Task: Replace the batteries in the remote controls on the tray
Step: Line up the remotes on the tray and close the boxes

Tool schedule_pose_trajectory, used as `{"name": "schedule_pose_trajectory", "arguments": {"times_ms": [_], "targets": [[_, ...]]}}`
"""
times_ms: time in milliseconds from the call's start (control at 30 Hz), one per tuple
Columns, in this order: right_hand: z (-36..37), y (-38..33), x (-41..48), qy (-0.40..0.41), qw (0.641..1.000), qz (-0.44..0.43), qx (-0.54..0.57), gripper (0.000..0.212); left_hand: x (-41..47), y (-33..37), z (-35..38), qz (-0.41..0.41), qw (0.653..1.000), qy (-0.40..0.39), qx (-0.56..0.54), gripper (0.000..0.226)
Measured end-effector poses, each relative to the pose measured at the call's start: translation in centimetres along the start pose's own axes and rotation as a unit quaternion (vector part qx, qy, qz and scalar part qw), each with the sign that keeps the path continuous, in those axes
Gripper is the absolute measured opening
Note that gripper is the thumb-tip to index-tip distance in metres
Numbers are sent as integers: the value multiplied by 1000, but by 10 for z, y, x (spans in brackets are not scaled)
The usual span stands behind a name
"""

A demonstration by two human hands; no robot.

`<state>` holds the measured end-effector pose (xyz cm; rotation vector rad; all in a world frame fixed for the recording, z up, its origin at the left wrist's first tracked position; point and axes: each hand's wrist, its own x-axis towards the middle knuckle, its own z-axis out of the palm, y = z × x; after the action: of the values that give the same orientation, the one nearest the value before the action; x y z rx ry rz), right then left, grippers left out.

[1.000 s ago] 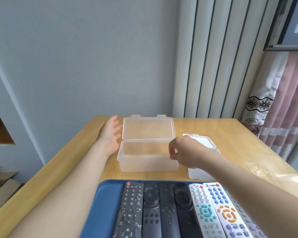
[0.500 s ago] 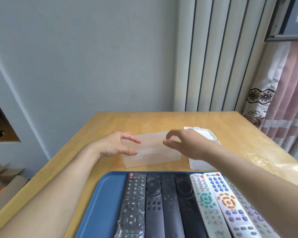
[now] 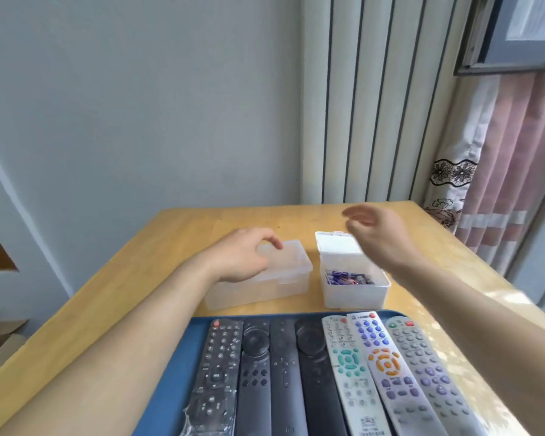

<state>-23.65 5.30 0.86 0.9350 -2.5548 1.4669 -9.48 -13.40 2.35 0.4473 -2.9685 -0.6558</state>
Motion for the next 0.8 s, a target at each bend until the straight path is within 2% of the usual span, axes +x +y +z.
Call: {"name": "schedule_pose_trajectory", "arguments": {"times_ms": [67, 133, 200, 267, 333, 400, 467, 500, 567, 633, 667, 733, 800], "targets": [[-17, 24, 6, 12, 986, 154, 66, 37, 18, 23, 14, 42, 996, 44, -72, 30], [-19, 50, 7, -21, 940, 299, 162, 39, 44, 44, 31, 41, 995, 57, -75, 29], [-13, 67, 7, -47, 908, 345, 233, 33, 68, 62, 48, 14, 999, 45, -3, 39], [-9, 72, 11, -52, 897, 332, 287, 21, 87, 68, 63, -36, 997, 15, 67, 50], [-8, 73, 19, -43, 888, 331, 317, 14, 102, 68, 71, -73, 997, 17, 30, 58], [-8, 75, 24, -42, 873, 337, 351, 34, 107, 67, 68, -80, 979, 95, -163, 62], [-11, 77, 25, -52, 862, 323, 386, 46, 105, 66, 59, -39, 903, 178, -390, 50], [-13, 78, 24, -57, 858, 314, 402, 43, 97, 62, 55, -9, 891, 168, -421, 43], [-19, 77, 18, -89, 864, 294, 400, 25, 80, 60, 50, 31, 944, 69, -322, 41], [-26, 76, 11, -162, 907, 223, 318, 19, 69, 59, 53, 54, 988, -24, -145, 35], [-29, 77, 8, -208, 928, 179, 253, 19, 66, 57, 58, 61, 993, -43, -87, 32], [-33, 74, 3, -288, 942, 112, 133, 25, 62, 54, 67, 75, 995, -29, -51, 30], [-35, 69, 0, -310, 948, 70, 28, 30, 58, 54, 72, 95, 994, -9, -54, 31]]}}
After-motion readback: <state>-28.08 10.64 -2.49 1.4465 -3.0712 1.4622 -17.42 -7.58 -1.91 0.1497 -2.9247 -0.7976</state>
